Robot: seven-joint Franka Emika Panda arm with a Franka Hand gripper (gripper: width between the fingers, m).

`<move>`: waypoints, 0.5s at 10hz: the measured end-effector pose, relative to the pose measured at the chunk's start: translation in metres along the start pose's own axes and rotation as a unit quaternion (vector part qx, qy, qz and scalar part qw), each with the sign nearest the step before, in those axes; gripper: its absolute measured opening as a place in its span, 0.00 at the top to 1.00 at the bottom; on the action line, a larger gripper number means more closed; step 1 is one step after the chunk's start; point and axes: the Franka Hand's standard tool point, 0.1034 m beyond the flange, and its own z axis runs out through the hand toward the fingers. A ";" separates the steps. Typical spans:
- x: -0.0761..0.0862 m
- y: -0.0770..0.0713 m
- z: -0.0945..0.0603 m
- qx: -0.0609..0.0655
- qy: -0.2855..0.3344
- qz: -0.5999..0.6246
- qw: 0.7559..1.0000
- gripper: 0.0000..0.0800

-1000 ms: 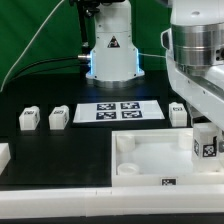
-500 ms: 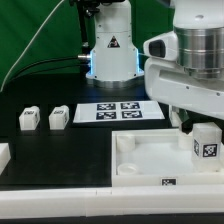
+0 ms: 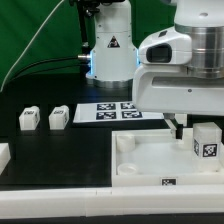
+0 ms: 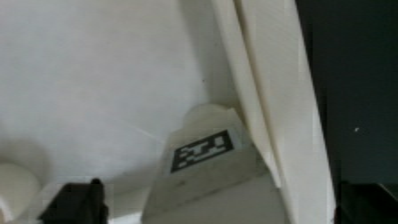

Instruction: Assemble one leg

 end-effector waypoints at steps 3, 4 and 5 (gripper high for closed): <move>0.000 0.000 0.001 0.002 -0.001 -0.011 1.000 0.19; 0.000 0.000 0.001 0.002 -0.001 -0.011 1.000 0.35; 0.000 0.000 0.001 0.002 -0.001 -0.011 1.000 0.35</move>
Offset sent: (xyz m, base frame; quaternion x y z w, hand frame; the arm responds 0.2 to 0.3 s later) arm 0.0000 0.0000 0.0000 0.0000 0.0000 0.0000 1.0000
